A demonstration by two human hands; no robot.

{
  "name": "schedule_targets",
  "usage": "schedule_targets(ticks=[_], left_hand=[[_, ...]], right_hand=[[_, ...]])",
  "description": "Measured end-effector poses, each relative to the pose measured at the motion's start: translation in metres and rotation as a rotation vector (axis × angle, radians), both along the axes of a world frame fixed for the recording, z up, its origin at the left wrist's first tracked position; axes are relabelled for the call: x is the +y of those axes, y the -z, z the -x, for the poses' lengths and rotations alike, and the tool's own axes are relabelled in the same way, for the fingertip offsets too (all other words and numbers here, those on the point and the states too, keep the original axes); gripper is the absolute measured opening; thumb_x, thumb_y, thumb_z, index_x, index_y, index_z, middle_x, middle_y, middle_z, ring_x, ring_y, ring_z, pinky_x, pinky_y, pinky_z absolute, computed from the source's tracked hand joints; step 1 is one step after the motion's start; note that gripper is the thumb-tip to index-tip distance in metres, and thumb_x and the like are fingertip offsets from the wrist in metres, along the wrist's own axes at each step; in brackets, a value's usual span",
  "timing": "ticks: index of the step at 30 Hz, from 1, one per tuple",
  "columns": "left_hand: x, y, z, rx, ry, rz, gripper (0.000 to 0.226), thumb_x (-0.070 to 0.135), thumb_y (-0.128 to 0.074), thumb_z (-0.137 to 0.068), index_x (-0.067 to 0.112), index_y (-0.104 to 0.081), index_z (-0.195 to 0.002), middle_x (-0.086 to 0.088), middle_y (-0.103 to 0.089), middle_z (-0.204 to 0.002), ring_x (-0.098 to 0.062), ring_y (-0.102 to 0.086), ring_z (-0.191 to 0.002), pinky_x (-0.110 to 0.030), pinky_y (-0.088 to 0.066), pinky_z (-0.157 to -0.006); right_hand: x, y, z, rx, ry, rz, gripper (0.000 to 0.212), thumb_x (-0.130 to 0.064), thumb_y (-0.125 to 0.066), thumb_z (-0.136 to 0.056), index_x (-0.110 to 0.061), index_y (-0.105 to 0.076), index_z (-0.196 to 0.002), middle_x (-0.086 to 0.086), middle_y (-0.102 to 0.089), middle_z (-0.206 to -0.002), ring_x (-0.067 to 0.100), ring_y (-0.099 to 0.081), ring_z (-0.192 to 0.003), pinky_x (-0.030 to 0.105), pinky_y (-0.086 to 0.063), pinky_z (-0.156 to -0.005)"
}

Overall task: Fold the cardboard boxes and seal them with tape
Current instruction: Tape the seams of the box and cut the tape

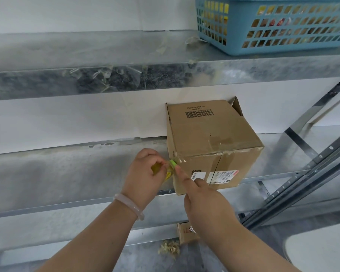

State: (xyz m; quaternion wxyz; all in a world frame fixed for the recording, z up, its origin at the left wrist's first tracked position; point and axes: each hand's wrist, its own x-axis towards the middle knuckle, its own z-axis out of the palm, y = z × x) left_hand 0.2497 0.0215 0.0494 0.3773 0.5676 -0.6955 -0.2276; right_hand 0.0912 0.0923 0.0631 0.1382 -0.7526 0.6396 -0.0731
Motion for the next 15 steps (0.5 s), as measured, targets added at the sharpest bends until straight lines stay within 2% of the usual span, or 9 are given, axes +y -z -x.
schedule_targets(ticks=[3, 5, 6, 7, 8, 10, 15], left_hand=[[-0.004, 0.002, -0.003, 0.003, -0.02, 0.02, 0.015, 0.012, -0.069, -0.083, 0.024, -0.064, -0.075, 0.017, -0.051, -0.097, 0.006, -0.05, -0.092, 0.0, -0.035, -0.073], [-0.003, 0.006, -0.003, -0.022, -0.008, 0.015, 0.012, 0.015, -0.068, -0.085, 0.023, -0.064, -0.077, 0.015, -0.051, -0.098, 0.004, -0.051, -0.093, -0.002, -0.035, -0.074], [-0.002, 0.008, -0.003, -0.033, -0.005, 0.006, 0.011, 0.017, -0.067, -0.085, 0.024, -0.064, -0.079, 0.015, -0.051, -0.1, 0.003, -0.052, -0.093, -0.003, -0.035, -0.074], [-0.002, 0.009, -0.004, -0.038, -0.013, -0.002, 0.011, 0.017, -0.067, -0.086, 0.025, -0.063, -0.079, 0.014, -0.051, -0.101, 0.002, -0.052, -0.093, -0.003, -0.035, -0.074], [-0.003, 0.01, -0.006, -0.036, -0.028, -0.007, 0.012, 0.017, -0.066, -0.086, 0.026, -0.063, -0.08, 0.013, -0.051, -0.102, 0.002, -0.052, -0.092, -0.002, -0.035, -0.073], [-0.008, 0.012, -0.013, -0.026, -0.063, -0.023, 0.012, 0.015, -0.065, -0.088, 0.026, -0.063, -0.082, 0.01, -0.05, -0.102, 0.005, -0.05, -0.09, 0.002, -0.033, -0.073], [-0.021, 0.02, -0.028, -0.064, -0.117, -0.071, 0.007, 0.02, -0.066, -0.087, 0.022, -0.072, -0.092, 0.008, -0.05, -0.105, 0.005, -0.05, -0.087, 0.003, -0.032, -0.073]], right_hand=[[0.0, 0.007, 0.003, 0.003, -0.021, 0.001, 0.076, -0.015, -0.036, -0.1, -0.039, 0.016, -0.151, 0.001, -0.049, -0.118, 0.021, -0.049, -0.083, 0.03, -0.042, -0.067], [-0.005, 0.018, 0.009, -0.007, 0.021, 0.085, 0.083, -0.011, -0.049, -0.094, -0.034, 0.003, -0.155, 0.001, -0.055, -0.11, 0.021, -0.057, -0.077, 0.03, -0.043, -0.058], [-0.009, 0.023, 0.012, -0.009, 0.034, 0.127, 0.092, -0.009, -0.064, -0.083, -0.029, -0.01, -0.155, 0.001, -0.059, -0.098, 0.018, -0.053, -0.061, 0.028, -0.041, -0.047], [-0.01, 0.028, 0.015, 0.002, 0.032, 0.183, 0.102, -0.007, -0.077, -0.066, -0.025, -0.025, -0.152, -0.002, -0.059, -0.083, 0.014, -0.04, -0.046, 0.025, -0.034, -0.036], [-0.011, 0.032, 0.017, 0.029, 0.019, 0.248, 0.107, -0.005, -0.083, -0.052, -0.022, -0.035, -0.147, -0.004, -0.057, -0.072, 0.011, -0.028, -0.04, 0.022, -0.027, -0.029], [-0.01, 0.039, 0.019, 0.033, -0.052, 0.297, 0.106, -0.007, -0.081, -0.05, -0.023, -0.037, -0.144, -0.005, -0.055, -0.068, 0.01, -0.021, -0.038, 0.021, -0.025, -0.025], [-0.011, 0.036, 0.03, -0.006, -0.128, 0.266, 0.081, -0.018, -0.057, -0.072, -0.031, -0.035, -0.149, -0.008, -0.055, -0.076, 0.01, -0.028, -0.038, 0.025, -0.033, -0.027]])
